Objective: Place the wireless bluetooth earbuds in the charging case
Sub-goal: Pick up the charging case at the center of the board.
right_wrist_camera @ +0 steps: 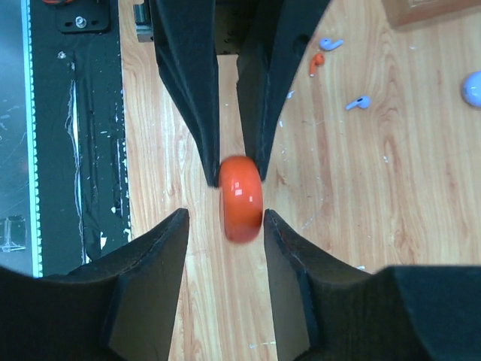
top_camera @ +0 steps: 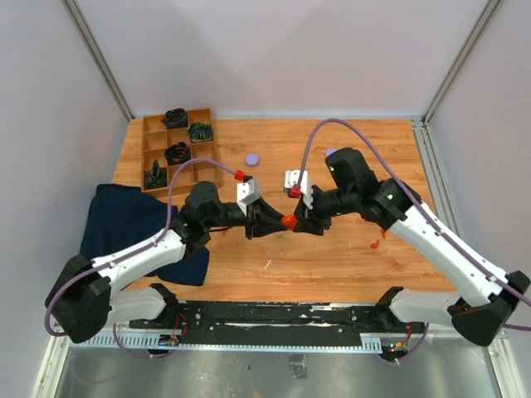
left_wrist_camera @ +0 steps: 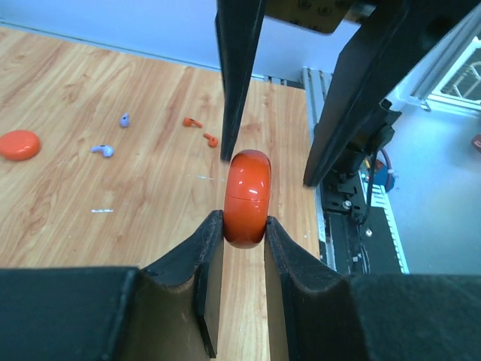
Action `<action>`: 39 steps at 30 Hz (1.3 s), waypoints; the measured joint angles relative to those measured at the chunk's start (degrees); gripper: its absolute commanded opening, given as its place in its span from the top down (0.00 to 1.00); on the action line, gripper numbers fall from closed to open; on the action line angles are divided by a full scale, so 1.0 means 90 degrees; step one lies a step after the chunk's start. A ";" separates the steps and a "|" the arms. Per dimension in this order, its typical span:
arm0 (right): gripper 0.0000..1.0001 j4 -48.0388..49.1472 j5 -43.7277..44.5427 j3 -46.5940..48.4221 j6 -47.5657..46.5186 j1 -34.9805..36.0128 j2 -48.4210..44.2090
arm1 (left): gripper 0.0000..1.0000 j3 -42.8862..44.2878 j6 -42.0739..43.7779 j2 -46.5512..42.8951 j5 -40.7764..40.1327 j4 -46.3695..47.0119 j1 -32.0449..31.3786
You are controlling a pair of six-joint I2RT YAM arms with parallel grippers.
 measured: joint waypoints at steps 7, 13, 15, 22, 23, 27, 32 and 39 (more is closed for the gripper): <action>0.48 0.1343 -0.0459 -0.1124 0.0627 -0.0474 -0.1139 | 0.94 -0.0833 -0.0712 -0.0444 -0.0699 0.1219 0.0000; 0.48 0.3191 -0.0729 -0.2608 0.1615 -0.0641 -0.1928 | 0.94 -0.1226 -0.1282 -0.0670 -0.1183 0.2266 0.0000; 0.47 0.3772 -0.0736 -0.3014 0.1909 -0.0644 -0.2118 | 0.94 -0.1355 -0.1430 -0.0738 -0.1324 0.2630 -0.0002; 0.50 0.6649 -0.0731 -0.4537 0.3186 -0.0644 -0.2589 | 0.94 -0.1829 -0.1957 -0.0828 -0.1630 0.3922 -0.0002; 0.51 0.6917 -0.0731 -0.4656 0.3308 -0.0644 -0.2589 | 0.94 -0.1863 -0.2006 -0.0828 -0.1644 0.4048 -0.0002; 0.52 0.8172 -0.0709 -0.5066 0.3934 -0.0644 -0.2531 | 0.94 -0.1967 -0.2244 -0.0811 -0.1681 0.4639 -0.0002; 0.53 0.9381 -0.0736 -0.5197 0.4549 -0.0644 -0.2397 | 0.94 -0.1974 -0.2433 -0.0755 -0.1712 0.5163 -0.0002; 0.57 1.0848 -0.0988 -0.5217 0.5333 -0.0644 -0.1838 | 0.93 -0.1974 -0.2657 -0.0631 -0.1739 0.5532 -0.0002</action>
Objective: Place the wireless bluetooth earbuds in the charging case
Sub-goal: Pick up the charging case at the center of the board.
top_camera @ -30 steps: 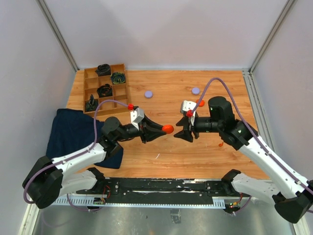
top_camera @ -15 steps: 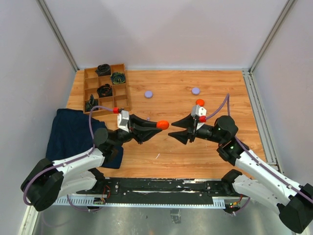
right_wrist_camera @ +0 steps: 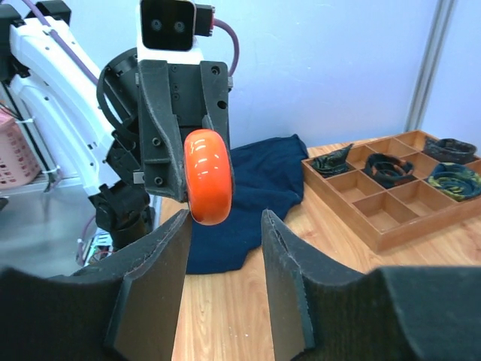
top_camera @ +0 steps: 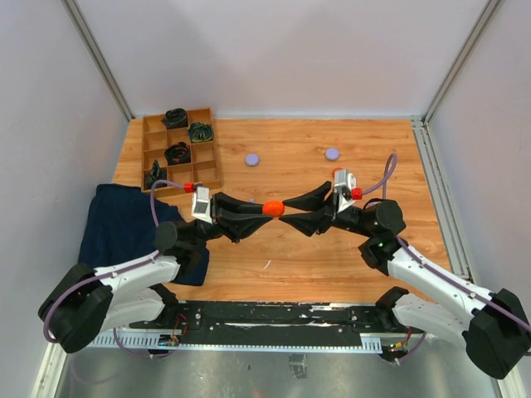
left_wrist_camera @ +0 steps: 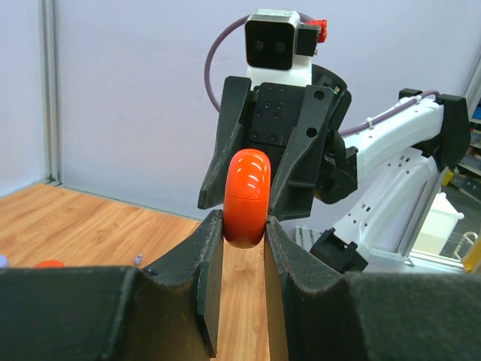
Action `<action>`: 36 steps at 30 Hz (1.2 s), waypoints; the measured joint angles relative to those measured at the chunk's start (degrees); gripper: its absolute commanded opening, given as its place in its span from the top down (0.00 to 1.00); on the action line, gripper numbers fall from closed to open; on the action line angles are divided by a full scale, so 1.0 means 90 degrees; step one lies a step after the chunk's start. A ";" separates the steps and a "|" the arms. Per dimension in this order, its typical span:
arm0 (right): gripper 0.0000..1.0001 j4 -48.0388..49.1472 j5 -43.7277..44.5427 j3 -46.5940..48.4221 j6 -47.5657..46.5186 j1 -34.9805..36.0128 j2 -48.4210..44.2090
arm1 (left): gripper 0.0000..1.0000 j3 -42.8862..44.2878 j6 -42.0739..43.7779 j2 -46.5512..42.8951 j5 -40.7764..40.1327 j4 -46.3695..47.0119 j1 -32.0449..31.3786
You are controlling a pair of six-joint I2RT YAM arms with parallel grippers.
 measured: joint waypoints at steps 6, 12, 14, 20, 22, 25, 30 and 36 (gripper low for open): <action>0.61 0.0629 -0.0228 0.0000 0.0437 0.0000 0.0350 | 0.93 0.0000 -0.0204 0.0243 0.0010 0.0304 0.0000; 0.66 0.0925 -0.0403 0.0015 0.0627 0.0000 0.0452 | 0.92 0.0000 -0.0294 0.0313 0.0012 0.0449 0.0000; 0.67 0.0969 -0.0440 0.0015 0.0675 0.0000 0.0495 | 0.91 0.0000 -0.0306 0.0313 0.0012 0.0486 0.0000; 0.69 0.1149 -0.0515 0.0015 0.0809 0.0002 0.0622 | 0.91 0.0000 -0.0367 0.0342 0.0022 0.0605 0.0000; 0.70 0.1241 -0.0529 0.0015 0.0879 0.0002 0.0663 | 0.91 0.0000 -0.0389 0.0359 0.0024 0.0629 0.0000; 0.70 0.1384 -0.0563 0.0015 0.0964 0.0002 0.0731 | 0.90 0.0000 -0.0403 0.0386 0.0044 0.0656 0.0000; 0.77 0.1515 -0.0585 0.0017 0.1071 0.0002 0.0823 | 0.87 0.0000 -0.0408 0.0440 0.0066 0.0712 0.0000; 0.88 0.1576 -0.0629 0.0019 0.1086 0.0002 0.0848 | 0.68 0.0000 -0.0425 0.0478 0.0070 0.0789 -0.0002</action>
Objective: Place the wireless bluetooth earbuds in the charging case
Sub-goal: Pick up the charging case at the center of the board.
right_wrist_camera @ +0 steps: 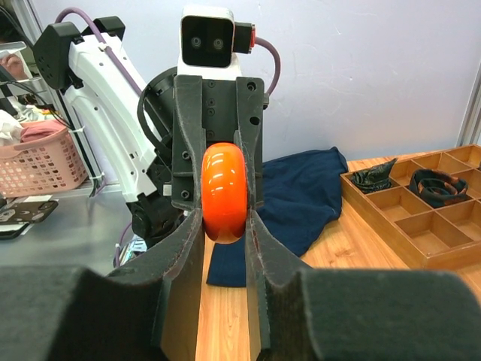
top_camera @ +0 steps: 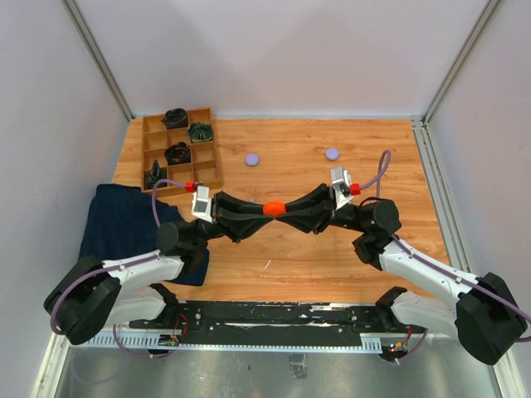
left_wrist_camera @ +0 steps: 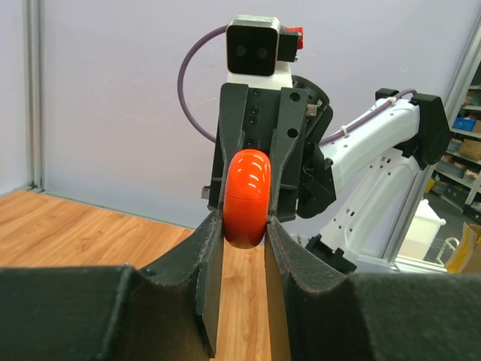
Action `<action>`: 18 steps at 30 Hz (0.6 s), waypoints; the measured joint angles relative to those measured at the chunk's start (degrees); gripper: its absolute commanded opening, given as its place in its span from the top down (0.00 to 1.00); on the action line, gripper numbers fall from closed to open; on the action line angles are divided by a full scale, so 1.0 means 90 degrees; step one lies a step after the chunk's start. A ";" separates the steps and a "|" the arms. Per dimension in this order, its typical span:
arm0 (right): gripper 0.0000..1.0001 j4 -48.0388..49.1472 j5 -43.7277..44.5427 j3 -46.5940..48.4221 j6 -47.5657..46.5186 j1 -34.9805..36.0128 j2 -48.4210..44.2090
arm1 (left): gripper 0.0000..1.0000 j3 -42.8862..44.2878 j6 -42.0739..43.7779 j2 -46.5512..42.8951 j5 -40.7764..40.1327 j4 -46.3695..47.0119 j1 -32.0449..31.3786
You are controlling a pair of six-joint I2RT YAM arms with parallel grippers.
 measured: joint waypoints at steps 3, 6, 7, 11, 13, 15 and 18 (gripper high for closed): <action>0.90 -0.0231 -0.0039 0.0049 -0.0090 0.0000 -0.0061 | 0.56 0.0000 0.0032 -0.0002 0.0000 -0.0024 0.0000; 0.92 -0.0765 -0.0126 0.0216 -0.0304 0.0000 -0.0197 | 0.45 0.0000 0.0165 -0.0117 0.0012 -0.0231 -0.0002; 0.92 -0.0979 -0.0168 0.0257 -0.0413 0.0002 -0.0277 | 0.43 0.0000 0.0216 -0.0194 0.0010 -0.0335 -0.0002; 0.92 -0.2021 -0.0245 0.0461 -0.0954 0.0002 -0.0636 | 0.39 -0.0002 0.0440 -0.0607 -0.0002 -0.0767 -0.0010; 0.92 -0.2548 -0.0318 0.0624 -0.1258 0.0000 -0.0763 | 0.38 -0.0002 0.0585 -0.0865 0.0007 -0.1100 -0.0012; 0.92 -0.3245 -0.0389 0.0855 -0.1610 0.0002 -0.0865 | 0.38 0.0019 0.0753 -0.1083 0.0053 -0.1515 -0.0015; 0.93 -0.4133 -0.0522 0.1190 -0.2096 0.0002 -0.0933 | 0.38 0.0180 0.0991 -0.1229 0.0189 -0.2178 -0.0015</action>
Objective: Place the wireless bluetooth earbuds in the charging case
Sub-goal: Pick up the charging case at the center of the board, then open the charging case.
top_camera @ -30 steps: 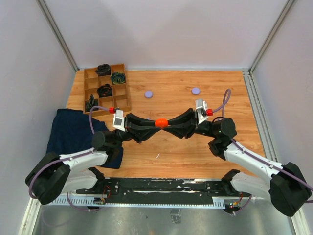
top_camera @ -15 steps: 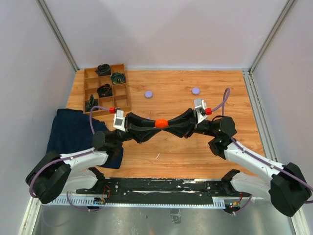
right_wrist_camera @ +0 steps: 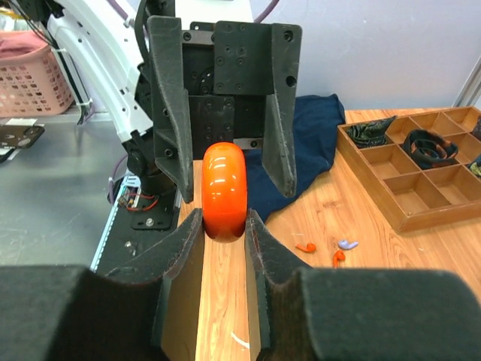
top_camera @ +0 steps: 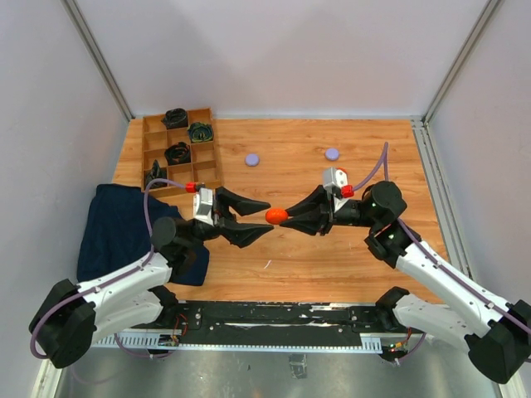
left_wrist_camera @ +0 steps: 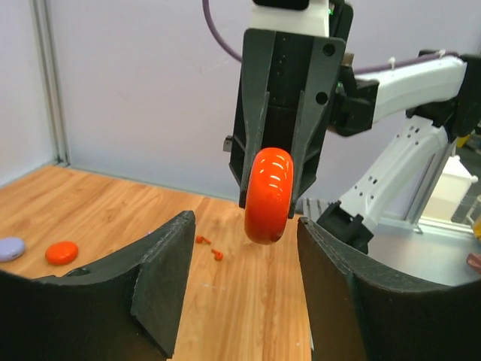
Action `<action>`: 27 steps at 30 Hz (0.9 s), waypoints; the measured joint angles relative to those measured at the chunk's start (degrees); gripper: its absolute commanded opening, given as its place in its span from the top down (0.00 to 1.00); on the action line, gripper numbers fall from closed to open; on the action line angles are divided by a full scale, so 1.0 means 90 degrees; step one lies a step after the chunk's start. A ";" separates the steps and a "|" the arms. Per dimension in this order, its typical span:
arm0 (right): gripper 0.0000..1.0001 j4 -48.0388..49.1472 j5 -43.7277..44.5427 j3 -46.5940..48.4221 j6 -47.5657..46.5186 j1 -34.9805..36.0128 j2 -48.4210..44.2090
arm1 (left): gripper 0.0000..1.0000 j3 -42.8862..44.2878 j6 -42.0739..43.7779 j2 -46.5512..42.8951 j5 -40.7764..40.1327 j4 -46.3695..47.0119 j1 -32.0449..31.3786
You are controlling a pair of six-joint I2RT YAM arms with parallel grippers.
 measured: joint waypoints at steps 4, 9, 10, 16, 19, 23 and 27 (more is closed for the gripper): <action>0.92 -0.0716 -0.0143 0.0177 -0.0415 0.0000 -0.0017 | 0.39 0.0248 0.0202 -0.0015 0.0185 -0.0712 -0.0007; 0.91 -0.1226 -0.0270 0.0245 -0.0714 0.0000 0.0034 | 0.44 0.0459 0.0287 0.0002 0.0381 -0.1212 -0.0012; 0.91 -0.1287 -0.0289 0.0260 -0.0753 0.0000 0.0051 | 0.46 0.0488 0.0287 0.0007 0.0418 -0.1260 -0.0012; 0.89 -0.1498 -0.0313 0.0291 -0.0906 0.0000 0.0107 | 0.61 0.0554 0.0274 0.0029 0.0595 -0.1457 -0.0012; 0.81 -0.1511 -0.0311 0.0299 -0.0942 0.0000 0.0141 | 0.73 0.0563 0.0250 0.0044 0.0699 -0.1484 -0.0012; 0.70 -0.1481 -0.0321 0.0301 -0.0918 0.0000 0.0160 | 0.81 0.0566 0.0243 0.0044 0.0794 -0.1460 -0.0015; 0.61 -0.1277 -0.0313 0.0299 -0.0772 0.0000 0.0170 | 0.85 0.0566 0.0153 0.0044 0.0746 -0.1372 -0.0015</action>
